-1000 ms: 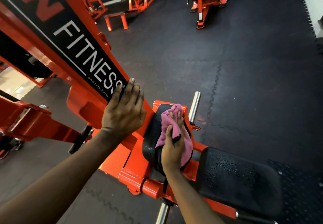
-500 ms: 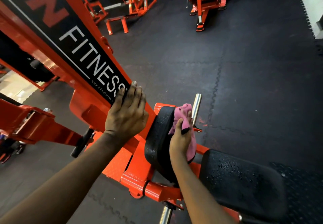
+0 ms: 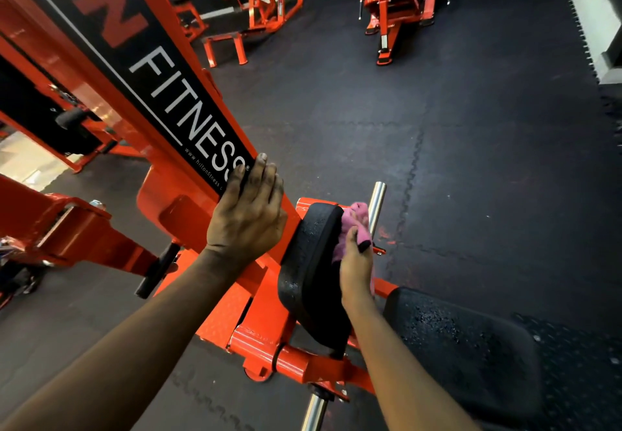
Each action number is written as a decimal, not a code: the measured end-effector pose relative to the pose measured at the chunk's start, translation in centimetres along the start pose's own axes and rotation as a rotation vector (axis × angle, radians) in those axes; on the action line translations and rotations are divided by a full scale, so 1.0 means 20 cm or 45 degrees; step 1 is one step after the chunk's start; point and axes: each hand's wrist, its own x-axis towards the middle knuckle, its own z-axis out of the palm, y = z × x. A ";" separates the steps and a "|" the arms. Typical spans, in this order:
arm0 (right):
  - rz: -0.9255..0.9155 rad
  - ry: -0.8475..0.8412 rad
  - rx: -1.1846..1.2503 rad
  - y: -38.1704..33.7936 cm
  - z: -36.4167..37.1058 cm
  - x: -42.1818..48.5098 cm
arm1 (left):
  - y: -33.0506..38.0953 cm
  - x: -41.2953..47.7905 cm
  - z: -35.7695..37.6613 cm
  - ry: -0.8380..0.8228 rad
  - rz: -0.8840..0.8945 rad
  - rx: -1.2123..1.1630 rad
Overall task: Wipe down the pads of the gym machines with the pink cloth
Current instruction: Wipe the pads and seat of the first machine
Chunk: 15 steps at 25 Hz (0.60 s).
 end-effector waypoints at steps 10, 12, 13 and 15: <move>0.121 -0.047 0.136 0.32 -0.11 0.05 | 0.00 -0.01 0.00 -0.045 0.007 -0.007; 0.230 -0.077 0.091 0.22 -0.10 -0.01 | 0.00 0.00 0.00 -0.040 0.007 0.004; 0.229 -0.116 0.062 0.15 -0.07 -0.06 | 0.00 0.00 0.00 -0.037 0.005 0.004; 0.141 -0.129 0.042 -0.01 0.02 -0.18 | 0.00 0.00 0.00 -0.035 0.004 0.007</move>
